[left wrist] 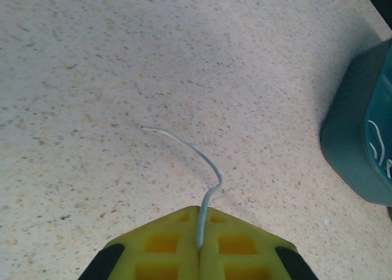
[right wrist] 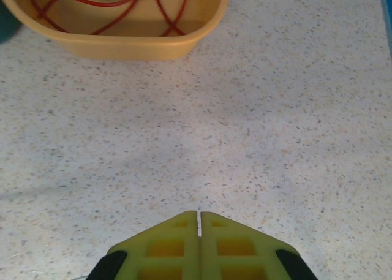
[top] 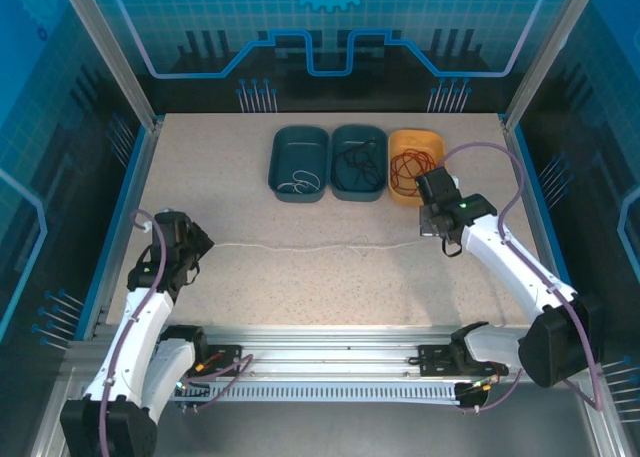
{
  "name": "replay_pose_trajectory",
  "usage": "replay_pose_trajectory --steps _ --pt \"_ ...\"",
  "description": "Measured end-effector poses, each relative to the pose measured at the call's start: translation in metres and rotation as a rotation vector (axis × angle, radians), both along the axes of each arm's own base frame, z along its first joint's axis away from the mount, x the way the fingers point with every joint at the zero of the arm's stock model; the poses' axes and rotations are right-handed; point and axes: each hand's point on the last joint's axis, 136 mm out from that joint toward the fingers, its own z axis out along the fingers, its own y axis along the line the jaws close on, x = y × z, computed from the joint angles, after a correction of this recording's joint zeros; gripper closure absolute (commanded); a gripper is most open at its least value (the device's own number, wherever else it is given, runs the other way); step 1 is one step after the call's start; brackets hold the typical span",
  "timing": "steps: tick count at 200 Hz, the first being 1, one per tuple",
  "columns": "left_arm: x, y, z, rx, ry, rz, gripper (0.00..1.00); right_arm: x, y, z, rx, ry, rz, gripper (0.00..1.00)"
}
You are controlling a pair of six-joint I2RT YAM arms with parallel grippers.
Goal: Untangle the cables
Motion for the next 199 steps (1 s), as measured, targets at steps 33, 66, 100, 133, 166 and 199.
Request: replay_pose_trajectory --steps 33,66,100,133,166,199 --pt "-0.006 0.021 -0.005 0.003 0.028 0.085 1.0 -0.003 -0.03 -0.004 0.005 0.014 -0.095 1.0" --pt "-0.006 0.027 -0.009 -0.004 0.038 0.107 1.0 -0.01 -0.033 -0.014 0.034 0.041 -0.098 1.0" --pt "-0.005 0.025 -0.011 -0.014 0.048 0.098 1.0 -0.009 -0.025 -0.019 0.073 0.048 -0.077 1.0" --pt "0.0 0.017 -0.008 -0.047 0.02 0.057 1.0 -0.008 -0.011 -0.015 0.115 0.029 -0.028 1.0" --pt "0.01 -0.002 0.003 -0.12 -0.038 -0.028 1.0 -0.007 0.018 0.01 0.177 -0.042 0.079 1.0" --pt "0.023 -0.019 0.044 -0.18 -0.153 -0.112 1.0 -0.008 0.048 0.029 0.249 -0.102 0.183 1.0"
